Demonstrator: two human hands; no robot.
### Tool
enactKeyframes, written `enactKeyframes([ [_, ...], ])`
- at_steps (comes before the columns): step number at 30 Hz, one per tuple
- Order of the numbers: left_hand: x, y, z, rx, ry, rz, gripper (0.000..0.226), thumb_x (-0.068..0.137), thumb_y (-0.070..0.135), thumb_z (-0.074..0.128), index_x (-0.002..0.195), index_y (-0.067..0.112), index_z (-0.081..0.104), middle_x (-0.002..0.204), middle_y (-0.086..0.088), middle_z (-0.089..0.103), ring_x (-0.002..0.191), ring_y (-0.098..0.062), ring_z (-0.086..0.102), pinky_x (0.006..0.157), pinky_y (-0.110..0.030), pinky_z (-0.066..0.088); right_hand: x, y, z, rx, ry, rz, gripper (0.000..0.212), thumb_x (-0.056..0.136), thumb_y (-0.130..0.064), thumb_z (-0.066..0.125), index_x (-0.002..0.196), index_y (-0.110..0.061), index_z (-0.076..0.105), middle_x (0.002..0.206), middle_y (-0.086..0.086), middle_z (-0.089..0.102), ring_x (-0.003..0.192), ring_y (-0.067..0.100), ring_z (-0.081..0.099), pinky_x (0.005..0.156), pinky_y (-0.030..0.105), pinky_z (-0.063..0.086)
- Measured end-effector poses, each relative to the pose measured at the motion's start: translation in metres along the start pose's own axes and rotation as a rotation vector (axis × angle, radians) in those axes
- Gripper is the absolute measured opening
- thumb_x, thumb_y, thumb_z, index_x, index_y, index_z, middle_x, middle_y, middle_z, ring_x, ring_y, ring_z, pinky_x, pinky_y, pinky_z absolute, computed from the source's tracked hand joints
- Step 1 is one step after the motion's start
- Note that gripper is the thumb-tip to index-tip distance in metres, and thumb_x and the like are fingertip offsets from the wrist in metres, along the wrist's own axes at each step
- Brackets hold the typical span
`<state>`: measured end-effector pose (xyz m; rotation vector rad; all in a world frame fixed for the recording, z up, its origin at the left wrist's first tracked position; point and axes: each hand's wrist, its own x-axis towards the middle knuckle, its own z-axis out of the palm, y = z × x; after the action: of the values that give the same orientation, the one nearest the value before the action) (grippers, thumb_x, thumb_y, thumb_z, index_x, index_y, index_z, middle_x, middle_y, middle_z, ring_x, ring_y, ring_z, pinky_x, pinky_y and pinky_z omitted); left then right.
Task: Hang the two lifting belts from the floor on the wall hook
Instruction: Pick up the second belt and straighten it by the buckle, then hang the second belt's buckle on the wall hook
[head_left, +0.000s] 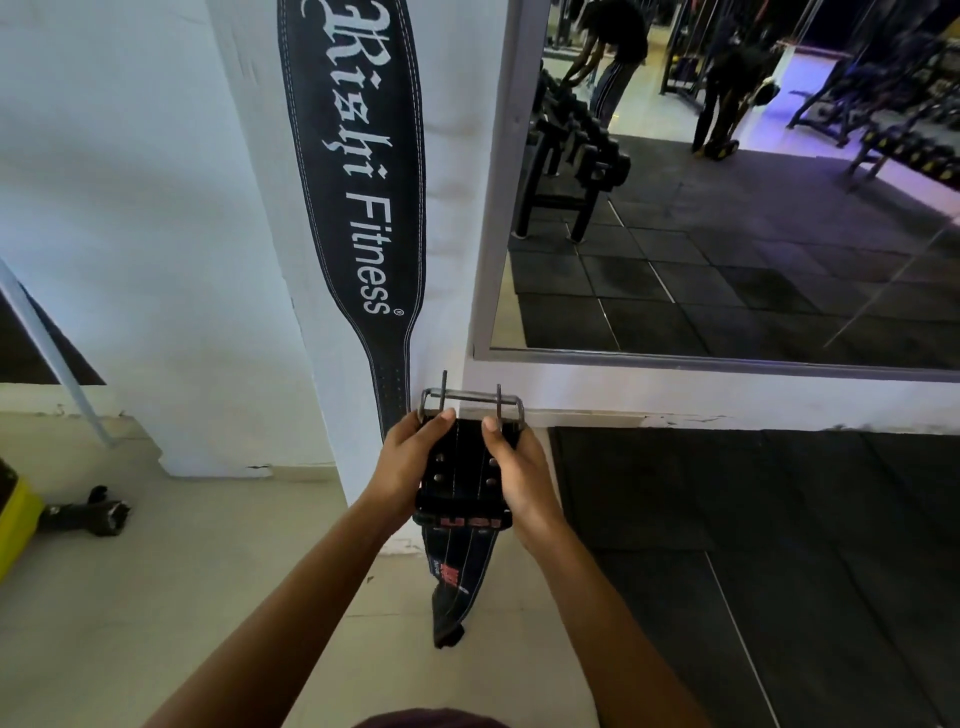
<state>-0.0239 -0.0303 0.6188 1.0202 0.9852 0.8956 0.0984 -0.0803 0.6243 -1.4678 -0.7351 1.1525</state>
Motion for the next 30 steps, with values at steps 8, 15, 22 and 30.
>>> enactKeyframes([
  [8,-0.003,0.025,0.017,-0.042,0.103,0.078,0.011,0.09,0.021,0.058,0.083,0.012,0.059,0.078,-0.009,0.061,0.077,-0.026,0.062,0.077,-0.042,0.052,-0.005,-0.021,0.007,0.156,0.068,-0.005,0.028,0.099,-0.033,0.052,0.118,-0.013,0.057,0.101,0.006,0.068,0.093,0.026,0.067,0.071,0.035,0.057],
  [15,0.02,0.118,0.027,-0.037,0.117,0.318,0.027,0.094,0.028,0.054,0.094,0.001,0.058,0.08,-0.009,0.064,0.074,-0.019,0.065,0.069,-0.031,0.055,0.028,-0.111,0.026,0.125,0.048,-0.245,0.014,0.098,-0.03,0.055,0.105,-0.019,0.06,0.107,0.008,0.068,0.109,0.03,0.065,0.101,0.05,0.05],
  [22,0.02,0.246,0.025,0.168,0.183,0.748,0.036,0.097,0.035,0.049,0.086,0.002,0.057,0.076,-0.01,0.061,0.07,-0.018,0.059,0.064,-0.034,0.048,0.03,-0.242,0.055,0.062,-0.038,-0.559,0.015,0.097,-0.032,0.056,0.101,-0.018,0.061,0.1,0.004,0.068,0.095,0.019,0.066,0.085,0.032,0.052],
  [30,0.03,0.415,0.015,0.38,0.435,1.167,0.038,0.1,0.03,0.042,0.073,0.004,0.053,0.063,-0.001,0.051,0.058,-0.014,0.047,0.053,-0.022,0.037,0.032,-0.4,0.11,0.011,-0.086,-0.755,0.042,0.096,-0.044,0.053,0.116,-0.008,0.058,0.11,0.019,0.068,0.079,0.017,0.061,0.05,0.025,0.048],
])
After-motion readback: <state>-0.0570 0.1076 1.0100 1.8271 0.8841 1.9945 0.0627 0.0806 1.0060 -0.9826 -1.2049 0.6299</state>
